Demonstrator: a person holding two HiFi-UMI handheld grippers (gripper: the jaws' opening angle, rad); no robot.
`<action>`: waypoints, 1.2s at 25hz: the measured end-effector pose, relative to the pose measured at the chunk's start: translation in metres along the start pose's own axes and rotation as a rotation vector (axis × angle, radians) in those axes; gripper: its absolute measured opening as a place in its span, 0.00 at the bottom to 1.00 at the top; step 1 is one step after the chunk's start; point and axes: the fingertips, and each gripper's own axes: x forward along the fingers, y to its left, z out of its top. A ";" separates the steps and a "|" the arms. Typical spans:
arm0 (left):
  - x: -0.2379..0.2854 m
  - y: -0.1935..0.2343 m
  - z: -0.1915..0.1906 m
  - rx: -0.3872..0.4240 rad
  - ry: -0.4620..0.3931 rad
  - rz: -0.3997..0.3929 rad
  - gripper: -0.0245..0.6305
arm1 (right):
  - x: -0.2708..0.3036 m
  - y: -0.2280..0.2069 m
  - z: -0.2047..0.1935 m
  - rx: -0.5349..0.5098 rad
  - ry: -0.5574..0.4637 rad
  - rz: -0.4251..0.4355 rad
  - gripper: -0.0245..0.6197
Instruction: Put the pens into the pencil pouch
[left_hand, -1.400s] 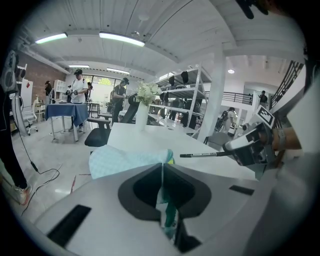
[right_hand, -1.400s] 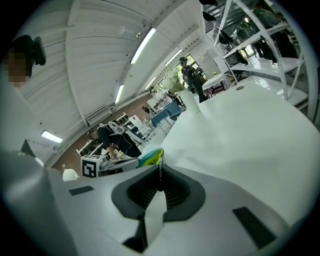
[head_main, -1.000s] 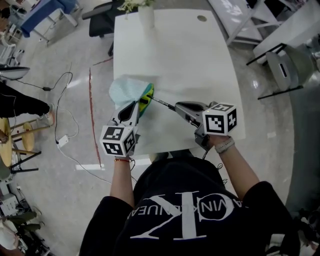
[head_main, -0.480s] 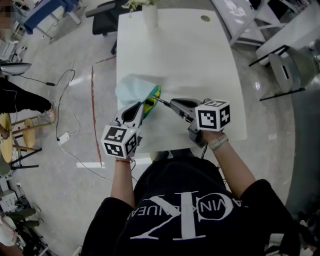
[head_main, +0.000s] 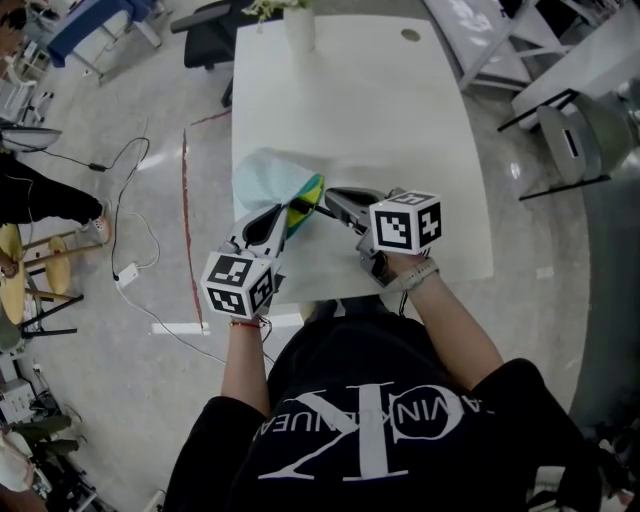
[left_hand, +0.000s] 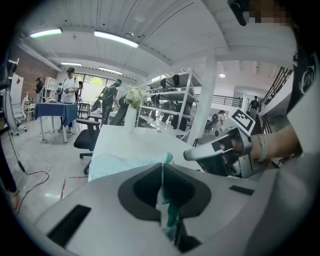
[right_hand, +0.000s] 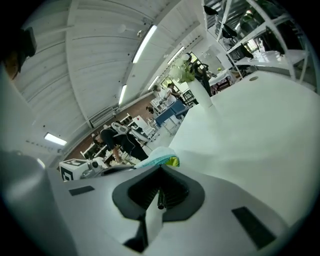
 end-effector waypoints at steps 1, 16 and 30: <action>0.000 0.000 0.001 -0.003 -0.003 0.002 0.06 | -0.003 0.001 0.005 0.016 -0.031 0.010 0.05; -0.006 0.011 0.006 -0.027 -0.026 0.019 0.06 | -0.028 0.003 -0.038 -0.438 0.186 -0.076 0.14; 0.000 -0.002 0.003 0.035 0.015 -0.023 0.06 | -0.007 0.007 -0.031 -0.538 0.217 -0.113 0.10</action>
